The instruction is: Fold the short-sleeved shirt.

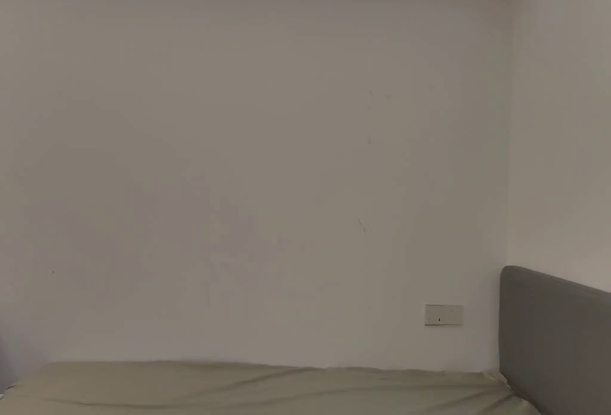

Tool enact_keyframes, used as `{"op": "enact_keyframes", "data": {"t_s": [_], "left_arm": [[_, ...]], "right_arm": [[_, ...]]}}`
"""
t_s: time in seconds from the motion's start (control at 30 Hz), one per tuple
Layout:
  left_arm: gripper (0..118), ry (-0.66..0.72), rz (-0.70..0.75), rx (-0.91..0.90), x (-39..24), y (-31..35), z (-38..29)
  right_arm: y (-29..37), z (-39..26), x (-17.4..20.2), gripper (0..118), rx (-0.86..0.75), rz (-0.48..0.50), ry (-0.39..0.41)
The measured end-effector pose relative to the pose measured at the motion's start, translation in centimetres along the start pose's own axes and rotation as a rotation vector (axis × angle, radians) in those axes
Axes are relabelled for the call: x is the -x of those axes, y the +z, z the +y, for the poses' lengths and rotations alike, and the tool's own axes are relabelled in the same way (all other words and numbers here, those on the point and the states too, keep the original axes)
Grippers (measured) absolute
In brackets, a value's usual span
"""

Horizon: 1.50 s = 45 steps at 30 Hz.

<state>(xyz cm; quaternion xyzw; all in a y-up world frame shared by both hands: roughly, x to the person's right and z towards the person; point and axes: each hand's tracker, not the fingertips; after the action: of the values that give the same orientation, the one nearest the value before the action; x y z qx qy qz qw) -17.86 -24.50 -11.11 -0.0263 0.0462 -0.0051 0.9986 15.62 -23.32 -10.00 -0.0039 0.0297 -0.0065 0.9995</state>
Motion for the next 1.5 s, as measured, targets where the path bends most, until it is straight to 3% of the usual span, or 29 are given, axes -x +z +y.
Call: {"op": "enact_keyframes", "data": {"t_s": [0.33, 0.5, 0.53, 0.57, 0.6, 0.63, 0.67, 0.73, 0.77, 0.83, 0.87, 1.17, 1.47, 1.5], "left_arm": [[118, 0.003, 0.015, -0.006, 0.1, 0.3, 0.4], [118, 0.006, -0.004, 0.003, 0.2, 0.5, 0.8], [115, 0.009, -0.008, 0.006, 0.2, 0.5, 0.9], [102, 0.017, -0.023, 0.012, 0.2, 0.7, 1.0], [71, 0.037, -0.082, 0.012, -0.1, 1.3, 1.3], [43, 0.043, -0.067, 0.005, -0.2, 1.4, 1.4], [25, 0.046, -0.033, 0.002, -0.6, 1.4, 1.4], [19, 0.042, -0.024, 0.001, -0.6, 0.9, 1.2], [16, 0.045, -0.024, -0.001, -0.7, 0.8, 1.2], [3, 0.090, -0.136, 0.034, -0.6, 0.9, 1.4], [0, 0.073, -0.123, 0.030, -0.5, 0.8, 1.4], [0, 0.045, -0.124, 0.061, -0.4, 1.0, 1.2], [0, 0.071, 0.029, 0.079, 3.5, 0.3, 0.4], [26, 0.092, 0.066, 0.092, 6.5, -0.5, -0.5]], "right_arm": [[0.2, 0.0, 0.3, 118, -0.027, -0.050, 0.046], [0.2, 0.3, 0.0, 118, 0.004, -0.027, 0.043], [0.2, 0.3, -0.1, 118, 0.010, -0.016, 0.030], [0.2, 0.3, -0.1, 116, 0.019, 0.009, 0.009], [0.3, 0.3, -0.1, 103, 0.018, 0.038, -0.007], [0.4, 0.3, -0.1, 78, 0.011, 0.043, -0.002], [0.5, 0.3, 0.2, 51, 0.004, 0.039, 0.009], [0.4, 0.2, 1.0, 22, -0.032, -0.096, 0.079], [0.1, 0.0, 1.2, 1, -0.041, -0.110, 0.083], [0.0, 0.4, 0.2, 1, 0.008, 0.016, 0.019], [-0.2, 0.4, 0.1, 1, 0.018, 0.012, -0.004], [-0.3, 0.4, 1.2, 1, -0.009, 0.013, 0.022], [-3.0, -0.1, 7.5, 1, 0.005, 0.157, 0.045], [-3.3, -0.2, 8.2, 1, 0.006, 0.171, 0.056]]}}
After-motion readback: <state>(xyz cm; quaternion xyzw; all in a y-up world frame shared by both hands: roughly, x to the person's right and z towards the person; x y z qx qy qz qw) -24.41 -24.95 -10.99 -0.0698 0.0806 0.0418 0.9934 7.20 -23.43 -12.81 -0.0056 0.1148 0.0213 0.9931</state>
